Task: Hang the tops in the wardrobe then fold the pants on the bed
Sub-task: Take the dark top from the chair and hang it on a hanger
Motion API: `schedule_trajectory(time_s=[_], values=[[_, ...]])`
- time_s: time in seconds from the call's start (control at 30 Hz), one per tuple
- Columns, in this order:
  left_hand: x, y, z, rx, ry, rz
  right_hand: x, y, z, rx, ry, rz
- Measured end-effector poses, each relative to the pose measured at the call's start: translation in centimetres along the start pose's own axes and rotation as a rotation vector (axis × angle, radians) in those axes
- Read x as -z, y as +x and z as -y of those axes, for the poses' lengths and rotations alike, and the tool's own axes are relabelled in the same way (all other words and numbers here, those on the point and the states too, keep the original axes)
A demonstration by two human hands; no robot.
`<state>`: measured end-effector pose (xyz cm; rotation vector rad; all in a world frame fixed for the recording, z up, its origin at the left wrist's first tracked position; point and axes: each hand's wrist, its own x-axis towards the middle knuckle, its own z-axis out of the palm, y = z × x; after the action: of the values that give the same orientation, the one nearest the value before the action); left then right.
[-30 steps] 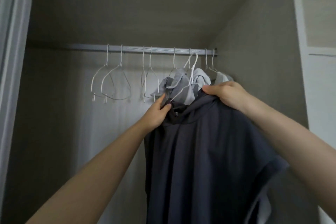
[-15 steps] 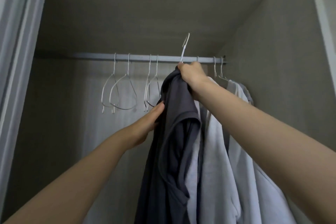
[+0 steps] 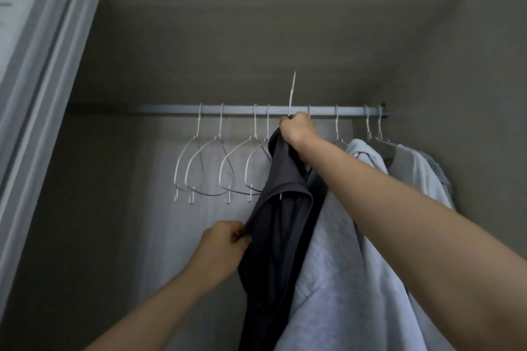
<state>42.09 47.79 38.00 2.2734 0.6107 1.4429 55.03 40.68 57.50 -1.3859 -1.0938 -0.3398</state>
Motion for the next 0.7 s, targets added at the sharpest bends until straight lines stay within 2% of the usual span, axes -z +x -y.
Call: schedule_trajectory(time_s=[0.13, 0.27, 0.37, 0.57, 0.7], values=[[-0.1, 0.8, 0.7, 0.052, -0.091, -0.020, -0.6, 1.3, -1.1, -0.029, -0.034, 0.008], [-1.0, 0.1, 1.0, 0.012, -0.065, -0.042, -0.9, 1.9, -2.1, -0.055, -0.086, 0.067], [-1.6, -1.2, 0.7, -0.023, -0.171, -0.015, -1.4, 1.8, -2.7, -0.056, -0.117, 0.135], [-4.1, -3.1, -1.2, -0.007, -0.353, 0.210, -2.6, 1.0, -1.4, -0.075, -0.034, 0.227], [-5.9, -2.4, -2.3, 0.009, -0.311, 0.024, -3.2, -0.5, -0.8, -0.108, 0.024, 0.271]])
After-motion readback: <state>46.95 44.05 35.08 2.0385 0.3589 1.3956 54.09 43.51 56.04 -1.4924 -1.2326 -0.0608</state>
